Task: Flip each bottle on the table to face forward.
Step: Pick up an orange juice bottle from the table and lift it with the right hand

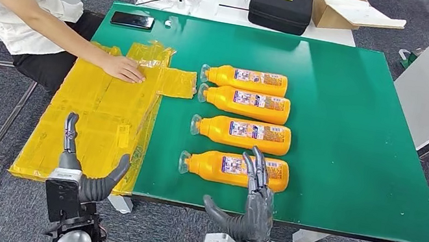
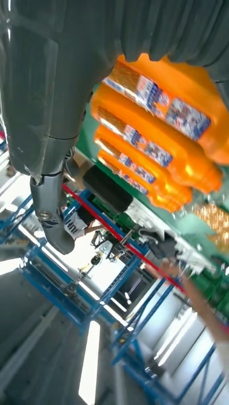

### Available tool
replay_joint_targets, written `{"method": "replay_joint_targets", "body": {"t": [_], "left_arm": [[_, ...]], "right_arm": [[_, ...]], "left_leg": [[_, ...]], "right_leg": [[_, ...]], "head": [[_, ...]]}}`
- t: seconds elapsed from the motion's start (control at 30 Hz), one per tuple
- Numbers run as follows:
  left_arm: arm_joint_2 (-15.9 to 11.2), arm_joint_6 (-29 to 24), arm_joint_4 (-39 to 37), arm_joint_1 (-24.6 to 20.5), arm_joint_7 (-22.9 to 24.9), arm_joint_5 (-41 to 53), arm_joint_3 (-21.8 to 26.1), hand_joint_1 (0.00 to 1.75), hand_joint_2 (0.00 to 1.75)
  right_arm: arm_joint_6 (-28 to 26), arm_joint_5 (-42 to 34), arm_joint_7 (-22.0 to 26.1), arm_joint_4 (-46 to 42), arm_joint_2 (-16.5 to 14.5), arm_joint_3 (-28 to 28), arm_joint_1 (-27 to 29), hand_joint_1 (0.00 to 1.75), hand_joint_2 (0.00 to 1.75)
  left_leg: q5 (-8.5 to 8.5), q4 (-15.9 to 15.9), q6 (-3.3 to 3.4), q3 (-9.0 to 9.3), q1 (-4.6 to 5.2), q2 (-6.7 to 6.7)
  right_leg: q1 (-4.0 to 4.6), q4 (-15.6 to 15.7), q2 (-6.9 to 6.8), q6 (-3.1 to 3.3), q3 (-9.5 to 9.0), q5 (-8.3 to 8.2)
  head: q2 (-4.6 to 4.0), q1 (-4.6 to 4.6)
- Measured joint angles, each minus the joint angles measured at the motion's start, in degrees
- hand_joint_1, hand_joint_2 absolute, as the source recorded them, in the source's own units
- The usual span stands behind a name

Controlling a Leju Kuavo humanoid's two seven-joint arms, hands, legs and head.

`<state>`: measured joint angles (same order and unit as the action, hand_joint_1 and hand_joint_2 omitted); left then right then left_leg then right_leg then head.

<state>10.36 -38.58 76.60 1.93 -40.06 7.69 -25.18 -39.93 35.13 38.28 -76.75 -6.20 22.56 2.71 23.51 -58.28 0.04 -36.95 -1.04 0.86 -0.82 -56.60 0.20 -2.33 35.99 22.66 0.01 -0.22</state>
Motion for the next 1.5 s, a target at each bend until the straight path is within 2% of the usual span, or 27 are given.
{"method": "replay_joint_targets", "body": {"t": [0.17, 0.37, 0.9, 1.1, 1.27, 1.4, 1.5], "left_arm": [[0.01, 0.00, -0.81, -0.05, 0.00, -0.27, -0.71, 0.00, 1.75], [0.02, -0.32, -1.78, -0.24, 0.00, 0.00, -1.49, 0.00, 1.75], [-0.02, -0.22, -3.72, -0.45, 0.00, 0.69, -2.22, 0.00, 1.75], [0.01, -0.01, -4.92, -1.03, 0.00, -0.16, -2.25, 0.00, 1.75], [0.04, 0.00, -5.72, -1.49, 0.00, -0.20, -2.25, 0.00, 1.75], [0.06, 0.06, -6.15, -1.73, 0.00, -0.20, -2.26, 0.00, 1.75], [0.14, 0.17, -6.46, -1.79, 0.00, -0.03, -2.42, 0.00, 1.75]], "right_arm": [[-0.02, 7.31, -3.76, 2.07, 0.30, -2.28, 0.23, 0.00, 1.75], [-0.02, 8.48, -6.41, 4.58, 1.54, -1.92, -0.70, 0.00, 1.75], [-0.04, 9.05, -8.16, 7.53, 2.82, 0.12, -2.37, 0.00, 1.75], [-0.05, 13.31, -8.89, 8.85, 2.86, -0.32, -2.52, 0.00, 1.75], [-0.07, 13.61, -8.75, 9.93, 2.86, -0.95, -2.83, 0.00, 1.75], [-0.07, 13.37, -8.71, 10.53, 2.86, -1.10, -2.93, 0.00, 0.00], [-0.07, 13.47, -9.20, 11.08, 2.86, -1.12, -3.08, 0.00, 0.00]], "left_leg": [[0.00, 0.00, 0.00, 0.00, 0.00, 0.00], [0.00, 0.00, 0.00, 0.00, 0.00, 0.00], [0.00, 0.00, 0.00, 0.00, 0.00, 0.00], [-0.01, 0.00, 0.00, 0.00, 0.00, 0.00], [-0.01, 0.00, 0.01, 0.00, 0.00, 0.00], [0.00, -0.01, 0.01, -0.01, 0.00, 0.00], [0.00, 0.00, 0.01, -0.01, 0.00, 0.00]], "right_leg": [[0.00, 0.00, 0.00, 0.00, 0.00, 0.00], [0.00, 0.00, 0.00, -0.01, 0.00, -0.01], [0.00, 0.00, 0.00, -0.01, 0.00, -0.01], [0.00, 0.00, 0.00, -0.01, -0.01, -0.01], [0.00, 0.00, 0.00, -0.01, -0.01, -0.01], [0.00, 0.00, 0.00, -0.01, -0.01, -0.01], [0.00, 0.00, 0.00, -0.01, -0.01, -0.01]], "head": [[0.00, -0.01], [0.00, -0.01], [0.00, 0.01], [-0.01, -0.01], [-0.01, -0.02], [-0.01, -0.02], [-0.01, -0.02]]}}
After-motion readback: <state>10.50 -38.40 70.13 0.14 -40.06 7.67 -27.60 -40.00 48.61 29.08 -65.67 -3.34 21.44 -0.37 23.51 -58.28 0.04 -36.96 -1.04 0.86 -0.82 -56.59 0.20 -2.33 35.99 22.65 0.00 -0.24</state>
